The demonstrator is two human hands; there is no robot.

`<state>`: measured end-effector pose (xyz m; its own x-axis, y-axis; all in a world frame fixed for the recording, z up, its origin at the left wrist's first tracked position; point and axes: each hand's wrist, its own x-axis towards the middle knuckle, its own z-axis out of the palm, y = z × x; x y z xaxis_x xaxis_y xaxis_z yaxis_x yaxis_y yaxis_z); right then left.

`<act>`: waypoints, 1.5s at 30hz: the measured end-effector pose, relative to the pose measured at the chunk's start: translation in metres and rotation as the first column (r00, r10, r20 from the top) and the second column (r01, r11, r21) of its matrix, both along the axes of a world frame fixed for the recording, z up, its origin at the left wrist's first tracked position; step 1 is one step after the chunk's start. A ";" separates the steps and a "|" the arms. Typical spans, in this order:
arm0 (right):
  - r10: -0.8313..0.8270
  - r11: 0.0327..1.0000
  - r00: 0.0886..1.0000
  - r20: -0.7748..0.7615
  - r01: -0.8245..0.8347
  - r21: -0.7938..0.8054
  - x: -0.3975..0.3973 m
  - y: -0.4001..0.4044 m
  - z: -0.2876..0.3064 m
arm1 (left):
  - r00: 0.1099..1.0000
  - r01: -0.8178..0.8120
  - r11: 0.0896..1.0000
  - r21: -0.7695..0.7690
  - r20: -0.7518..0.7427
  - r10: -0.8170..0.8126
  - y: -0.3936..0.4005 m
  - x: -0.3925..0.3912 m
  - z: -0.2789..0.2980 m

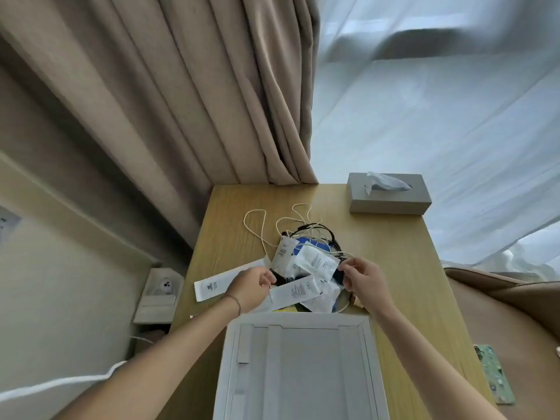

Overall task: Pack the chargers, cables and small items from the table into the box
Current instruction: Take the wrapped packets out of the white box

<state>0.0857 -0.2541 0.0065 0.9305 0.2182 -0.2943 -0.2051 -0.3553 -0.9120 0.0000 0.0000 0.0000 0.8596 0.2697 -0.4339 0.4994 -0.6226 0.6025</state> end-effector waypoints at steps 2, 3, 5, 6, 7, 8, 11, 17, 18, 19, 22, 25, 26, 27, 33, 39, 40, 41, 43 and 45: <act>0.024 0.999 1.000 0.004 -0.024 -0.027 0.006 0.006 -0.001 | 0.990 0.113 0.982 0.149 -0.105 -0.098 0.002 0.009 -0.008; 0.041 0.999 0.999 -0.001 -0.041 -0.032 0.008 0.008 -0.002 | 0.978 0.171 0.959 0.228 -0.161 -0.136 0.005 0.011 -0.013; 0.066 0.998 0.998 -0.022 -0.067 -0.023 0.008 0.015 -0.004 | 0.947 0.261 0.906 0.334 -0.268 -0.174 0.009 0.012 -0.019; 0.079 0.997 0.997 -0.026 -0.079 -0.024 0.008 0.018 -0.006 | 0.933 0.293 0.885 0.361 -0.308 -0.183 0.013 0.010 -0.026; 0.090 0.996 0.996 -0.027 -0.090 -0.023 0.008 0.020 -0.007 | 0.924 0.304 0.882 0.359 -0.335 -0.182 0.016 0.009 -0.033; 0.103 0.994 0.994 -0.030 -0.103 -0.025 0.009 0.022 -0.008 | 0.919 0.299 0.894 0.333 -0.351 -0.176 0.018 0.009 -0.037; 0.118 0.993 0.992 -0.044 -0.118 -0.017 0.009 0.029 -0.012 | 0.907 0.322 0.895 0.308 -0.372 -0.198 0.026 0.009 -0.047; 0.149 0.988 0.987 -0.052 -0.151 -0.022 0.004 0.046 -0.020 | 0.869 0.445 0.811 0.379 -0.401 -0.289 0.043 0.003 -0.058; 0.161 0.986 0.986 -0.050 -0.163 -0.028 0.004 0.050 -0.021 | 0.871 0.440 0.819 0.368 -0.398 -0.289 0.046 0.001 -0.059; 0.175 0.984 0.984 -0.043 -0.177 -0.036 0.003 0.053 -0.022 | 0.873 0.429 0.830 0.356 -0.398 -0.281 0.049 -0.001 -0.060; 0.239 0.965 0.971 0.003 -0.238 -0.109 -0.001 0.067 -0.022 | 0.903 0.364 0.871 0.329 -0.353 -0.244 0.057 -0.006 -0.059; 0.363 0.904 0.931 0.042 -0.340 -0.259 -0.003 0.087 -0.023 | 0.964 0.222 0.923 0.315 -0.214 -0.159 0.066 -0.013 -0.050; 0.431 0.859 0.901 0.048 -0.393 -0.327 -0.005 0.093 -0.025 | 0.979 0.180 0.931 0.317 -0.153 -0.137 0.068 -0.014 -0.045; 0.505 0.801 0.861 0.054 -0.445 -0.399 -0.006 0.100 -0.027 | 0.990 0.131 0.942 0.308 -0.088 -0.109 0.071 -0.016 -0.039; 0.771 0.427 0.637 -0.032 -0.554 -0.715 -0.013 0.136 -0.045 | 0.864 -0.303 0.950 -0.072 0.399 0.306 0.075 -0.023 0.018; 0.852 0.199 0.514 -0.096 -0.488 -0.850 -0.016 0.155 -0.057 | 0.629 -0.412 0.791 -0.453 0.487 0.606 0.084 -0.026 0.070; 0.859 0.171 0.502 -0.101 -0.468 -0.867 -0.015 0.157 -0.057 | 0.606 -0.426 0.755 -0.498 0.462 0.647 0.084 -0.027 0.074; 0.865 0.147 0.490 -0.104 -0.447 -0.883 -0.014 0.158 -0.057 | 0.587 -0.446 0.718 -0.535 0.431 0.685 0.085 -0.029 0.076; 0.877 0.109 0.468 -0.108 -0.412 -0.905 -0.012 0.160 -0.057 | 0.552 -0.496 0.626 -0.602 0.339 0.762 0.088 -0.033 0.077; 0.886 0.071 0.447 -0.119 -0.385 -0.920 -0.011 0.161 -0.056 | 0.526 -0.532 0.521 -0.668 0.222 0.821 0.091 -0.038 0.076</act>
